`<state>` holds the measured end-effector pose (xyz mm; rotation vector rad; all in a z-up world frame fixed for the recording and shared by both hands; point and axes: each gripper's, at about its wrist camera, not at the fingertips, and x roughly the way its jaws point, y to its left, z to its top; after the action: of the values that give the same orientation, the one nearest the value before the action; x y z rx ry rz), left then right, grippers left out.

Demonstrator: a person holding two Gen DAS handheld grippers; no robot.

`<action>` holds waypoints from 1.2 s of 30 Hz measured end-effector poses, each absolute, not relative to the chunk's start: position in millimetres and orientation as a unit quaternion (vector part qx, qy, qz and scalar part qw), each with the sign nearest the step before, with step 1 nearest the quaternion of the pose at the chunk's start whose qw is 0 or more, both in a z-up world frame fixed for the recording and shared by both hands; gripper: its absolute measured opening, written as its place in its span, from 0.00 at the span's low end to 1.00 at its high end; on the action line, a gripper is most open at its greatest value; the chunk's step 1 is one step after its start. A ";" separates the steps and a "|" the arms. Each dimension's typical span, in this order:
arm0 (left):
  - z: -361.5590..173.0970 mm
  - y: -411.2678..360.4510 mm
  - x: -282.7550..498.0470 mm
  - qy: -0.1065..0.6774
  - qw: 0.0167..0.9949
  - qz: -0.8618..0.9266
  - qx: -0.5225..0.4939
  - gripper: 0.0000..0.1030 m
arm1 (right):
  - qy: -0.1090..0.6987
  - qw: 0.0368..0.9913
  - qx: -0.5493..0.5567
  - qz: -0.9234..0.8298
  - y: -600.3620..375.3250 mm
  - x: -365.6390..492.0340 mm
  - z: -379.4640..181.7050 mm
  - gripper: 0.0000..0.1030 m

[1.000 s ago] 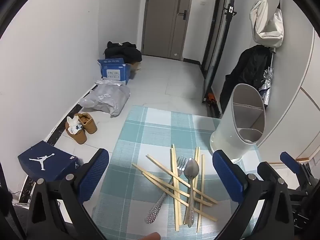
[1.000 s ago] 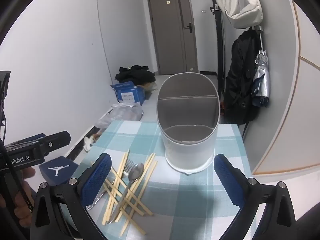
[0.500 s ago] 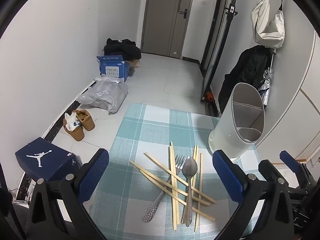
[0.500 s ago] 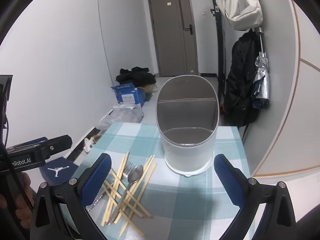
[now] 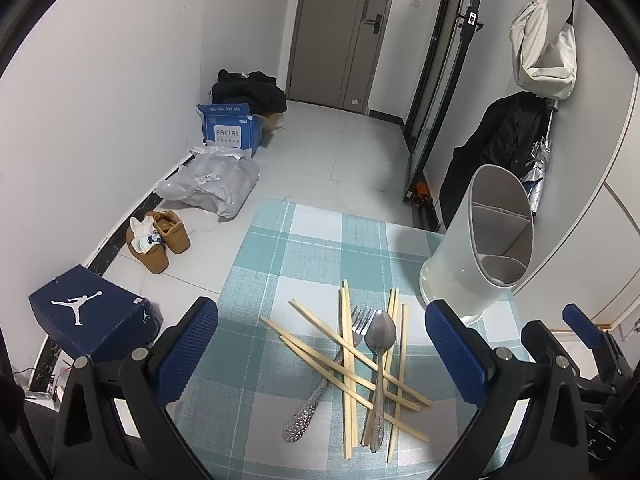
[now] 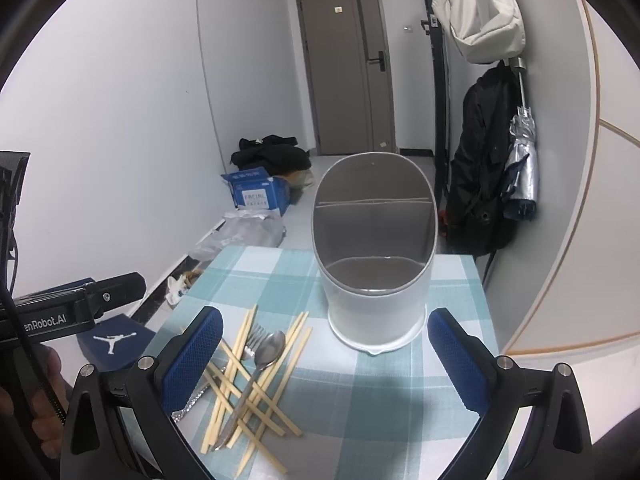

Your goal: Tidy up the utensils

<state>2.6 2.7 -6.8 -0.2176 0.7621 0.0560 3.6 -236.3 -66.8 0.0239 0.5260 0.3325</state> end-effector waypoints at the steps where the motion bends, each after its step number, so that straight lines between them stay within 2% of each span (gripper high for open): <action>1: -6.4 2.9 2.4 0.371 0.922 0.027 -0.106 0.99 | 0.259 0.952 0.011 0.163 -235.9 3.6 -67.5 1.00; 36: -6.9 2.3 4.5 0.377 0.919 0.027 -0.116 0.99 | 0.258 0.950 0.025 0.173 -237.0 2.3 -72.0 1.00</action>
<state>4.5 2.3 -6.9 -0.2380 0.7746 0.0557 2.3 -237.0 -72.0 0.0516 0.5248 0.3515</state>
